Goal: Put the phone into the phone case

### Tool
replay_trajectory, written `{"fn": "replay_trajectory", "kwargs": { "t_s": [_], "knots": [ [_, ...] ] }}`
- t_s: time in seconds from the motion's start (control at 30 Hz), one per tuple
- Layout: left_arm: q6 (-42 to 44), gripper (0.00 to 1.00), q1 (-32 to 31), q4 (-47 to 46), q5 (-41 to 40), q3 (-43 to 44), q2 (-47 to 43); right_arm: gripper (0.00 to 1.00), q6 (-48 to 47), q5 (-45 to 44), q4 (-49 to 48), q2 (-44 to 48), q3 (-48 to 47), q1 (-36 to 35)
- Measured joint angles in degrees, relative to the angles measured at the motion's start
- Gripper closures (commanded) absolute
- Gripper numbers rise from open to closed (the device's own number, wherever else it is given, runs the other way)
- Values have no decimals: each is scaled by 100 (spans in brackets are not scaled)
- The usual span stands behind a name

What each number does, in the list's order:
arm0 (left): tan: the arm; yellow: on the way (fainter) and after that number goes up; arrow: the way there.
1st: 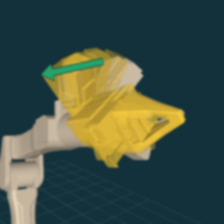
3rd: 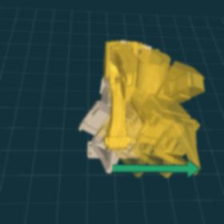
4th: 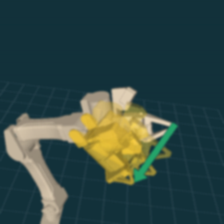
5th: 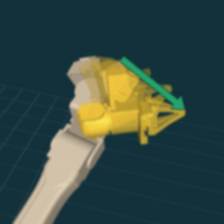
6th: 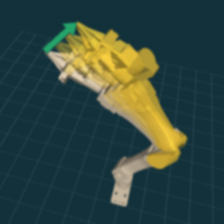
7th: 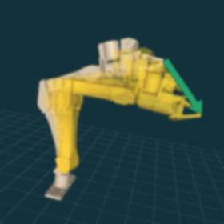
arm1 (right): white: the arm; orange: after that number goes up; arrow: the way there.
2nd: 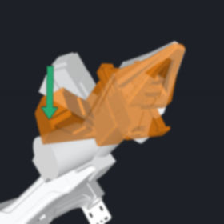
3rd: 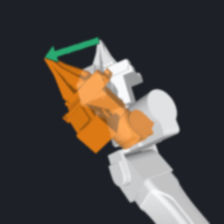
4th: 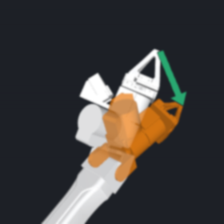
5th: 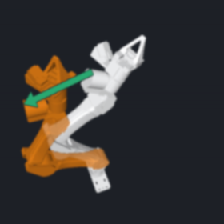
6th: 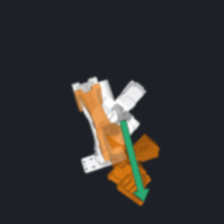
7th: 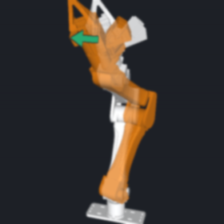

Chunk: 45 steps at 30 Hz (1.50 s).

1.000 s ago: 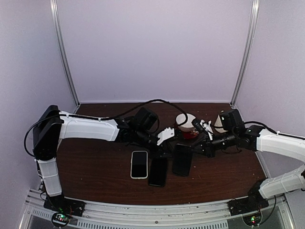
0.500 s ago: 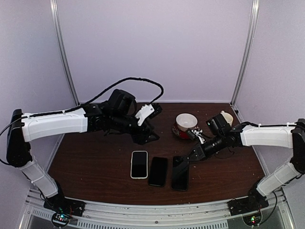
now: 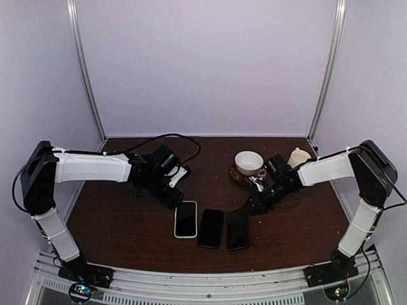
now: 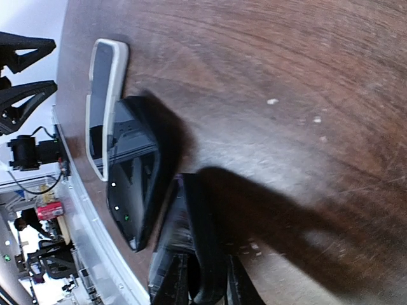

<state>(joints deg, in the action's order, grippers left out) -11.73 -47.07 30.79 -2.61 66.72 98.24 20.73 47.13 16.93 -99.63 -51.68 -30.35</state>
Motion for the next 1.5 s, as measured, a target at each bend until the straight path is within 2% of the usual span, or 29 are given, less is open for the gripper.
{"fn": "replay_trajectory", "kwargs": {
  "t_s": [0.07,0.23,0.37,0.57,0.77,0.93,1.3,1.4,1.5],
  "knots": [
    [-44,42,11,74,-116,-22,111,73,31,-177,-57,-70,26,-7],
    [-98,47,72,107,-367,-33,208,62,11,-748,-109,-87,111,-11],
    [-109,51,181,116,-581,-52,256,61,9,-1062,-109,90,175,-42],
    [-85,73,284,149,-752,-52,577,59,22,-1753,308,739,367,-42],
    [11,84,442,219,-647,28,946,58,-7,-2201,608,1681,415,-42],
    [136,83,437,-33,-4,166,1084,58,-107,-2441,898,1878,420,-42],
    [498,82,-66,-236,319,125,1078,54,-131,-3401,1003,3097,960,326],
    [474,77,-52,-245,245,9,946,44,-125,-3652,927,3379,1154,566],
    [247,60,52,-232,-109,-122,643,26,-136,-3915,798,3637,1335,951]
  ]
}}
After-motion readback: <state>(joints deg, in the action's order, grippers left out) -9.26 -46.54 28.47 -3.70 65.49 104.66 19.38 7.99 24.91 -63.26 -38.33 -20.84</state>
